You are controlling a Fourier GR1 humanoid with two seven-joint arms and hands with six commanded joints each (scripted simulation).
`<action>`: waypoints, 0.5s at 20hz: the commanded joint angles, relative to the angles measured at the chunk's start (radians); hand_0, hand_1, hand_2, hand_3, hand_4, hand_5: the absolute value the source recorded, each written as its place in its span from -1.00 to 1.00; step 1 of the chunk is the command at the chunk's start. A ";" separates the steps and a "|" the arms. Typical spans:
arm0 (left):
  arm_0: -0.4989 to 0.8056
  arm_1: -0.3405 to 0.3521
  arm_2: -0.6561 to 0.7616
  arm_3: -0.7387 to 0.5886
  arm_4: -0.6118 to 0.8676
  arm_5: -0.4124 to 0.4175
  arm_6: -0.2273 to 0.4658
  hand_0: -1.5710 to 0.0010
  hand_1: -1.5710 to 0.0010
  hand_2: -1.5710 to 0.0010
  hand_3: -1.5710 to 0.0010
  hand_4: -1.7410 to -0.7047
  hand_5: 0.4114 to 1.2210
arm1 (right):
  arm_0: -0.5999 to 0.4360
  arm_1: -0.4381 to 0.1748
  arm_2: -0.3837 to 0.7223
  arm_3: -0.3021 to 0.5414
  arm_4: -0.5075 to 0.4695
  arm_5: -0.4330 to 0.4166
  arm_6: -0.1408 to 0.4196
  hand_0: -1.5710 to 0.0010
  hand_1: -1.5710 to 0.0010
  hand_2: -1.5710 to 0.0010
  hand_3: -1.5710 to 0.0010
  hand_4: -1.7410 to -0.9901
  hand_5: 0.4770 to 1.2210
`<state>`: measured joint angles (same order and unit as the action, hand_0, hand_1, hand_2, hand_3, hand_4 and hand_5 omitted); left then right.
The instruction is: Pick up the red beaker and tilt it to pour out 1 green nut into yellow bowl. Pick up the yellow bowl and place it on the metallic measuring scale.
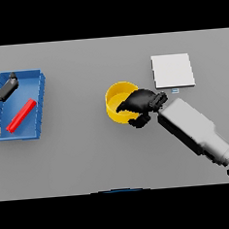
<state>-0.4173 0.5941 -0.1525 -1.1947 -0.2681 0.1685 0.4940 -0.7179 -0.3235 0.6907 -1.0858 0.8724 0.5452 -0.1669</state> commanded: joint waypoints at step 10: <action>0.005 0.001 -0.014 -0.006 -0.012 -0.003 -0.010 1.00 1.00 1.00 1.00 0.93 -0.31 | 0.005 -0.026 0.015 -0.022 -0.041 0.020 -0.018 -0.85 -0.84 -0.61 -0.68 -0.87 0.91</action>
<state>-0.4125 0.5947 -0.1668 -1.2007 -0.2801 0.1653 0.4841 -0.7142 -0.3490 0.7054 -1.1085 0.8299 0.5637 -0.1889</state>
